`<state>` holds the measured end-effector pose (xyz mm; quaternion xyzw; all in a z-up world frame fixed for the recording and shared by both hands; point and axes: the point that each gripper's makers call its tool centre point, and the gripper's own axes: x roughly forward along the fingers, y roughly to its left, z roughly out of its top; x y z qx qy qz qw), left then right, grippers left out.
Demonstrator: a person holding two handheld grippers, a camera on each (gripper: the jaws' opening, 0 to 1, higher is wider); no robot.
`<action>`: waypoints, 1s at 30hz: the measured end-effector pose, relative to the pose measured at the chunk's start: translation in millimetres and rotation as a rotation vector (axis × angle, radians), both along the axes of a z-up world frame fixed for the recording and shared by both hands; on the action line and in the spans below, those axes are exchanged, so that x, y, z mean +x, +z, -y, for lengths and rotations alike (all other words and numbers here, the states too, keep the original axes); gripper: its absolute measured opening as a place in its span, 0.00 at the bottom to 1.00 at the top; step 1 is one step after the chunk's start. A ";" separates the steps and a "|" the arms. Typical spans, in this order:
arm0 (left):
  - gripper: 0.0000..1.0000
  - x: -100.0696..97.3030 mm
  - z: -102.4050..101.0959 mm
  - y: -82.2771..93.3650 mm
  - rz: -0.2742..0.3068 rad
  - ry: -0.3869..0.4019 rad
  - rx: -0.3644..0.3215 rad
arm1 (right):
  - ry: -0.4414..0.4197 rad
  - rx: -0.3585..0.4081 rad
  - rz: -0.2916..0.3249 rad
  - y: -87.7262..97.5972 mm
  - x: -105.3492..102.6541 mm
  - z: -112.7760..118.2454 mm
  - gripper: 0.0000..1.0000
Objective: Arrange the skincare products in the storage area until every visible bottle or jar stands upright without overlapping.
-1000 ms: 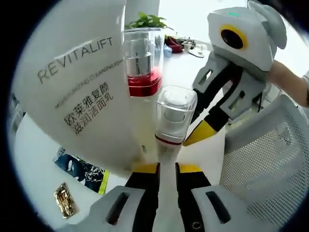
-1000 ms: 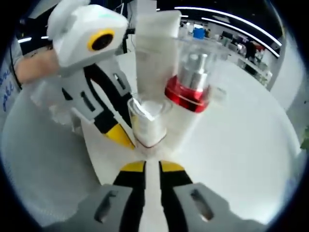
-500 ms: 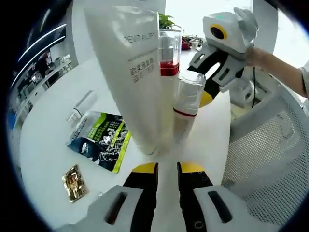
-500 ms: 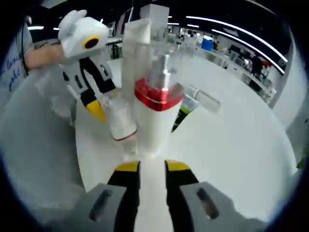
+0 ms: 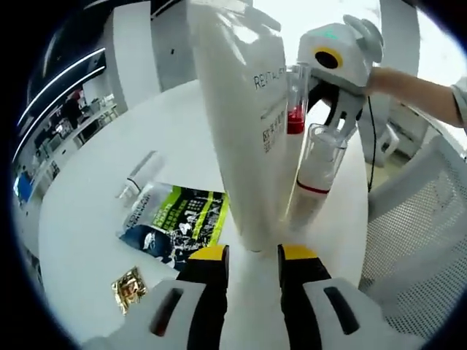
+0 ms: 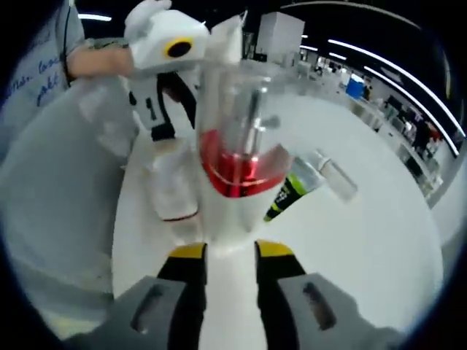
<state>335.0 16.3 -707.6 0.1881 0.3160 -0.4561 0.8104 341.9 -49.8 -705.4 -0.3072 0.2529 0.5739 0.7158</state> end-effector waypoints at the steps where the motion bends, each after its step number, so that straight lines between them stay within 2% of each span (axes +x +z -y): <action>1: 0.24 1.4 0.8 0.2 0.007 -0.003 0.001 | 0.007 0.004 -0.001 0.4 0.1 -0.6 0.26; 2: 0.25 2.4 1.3 0.2 0.011 -0.005 0.002 | 0.035 0.022 -0.018 1.6 -1.5 -3.6 0.26; 6: 0.24 4.5 4.6 0.6 0.022 -0.028 -0.001 | 0.059 0.017 -0.021 0.9 -1.8 -4.3 0.26; 15: 0.19 4.6 8.6 -0.6 0.009 -0.041 -0.006 | 0.058 0.029 -0.033 -1.4 -2.0 -4.3 0.25; 19: 0.18 4.5 8.7 -0.3 0.013 -0.050 -0.004 | 0.019 0.037 -0.043 -2.3 -3.6 -4.0 0.23; 22: 0.18 4.6 7.7 -0.3 0.013 -0.051 0.000 | -0.022 0.042 -0.067 -6.8 -7.5 -2.7 0.15; 25: 0.18 5.2 5.9 -0.5 0.012 -0.049 0.002 | -0.068 0.059 -0.082 -11.4 -11.4 -2.8 0.14; 30: 0.18 5.2 5.2 -0.5 0.016 -0.047 0.007 | -0.084 0.061 -0.049 -11.9 -12.0 0.6 0.10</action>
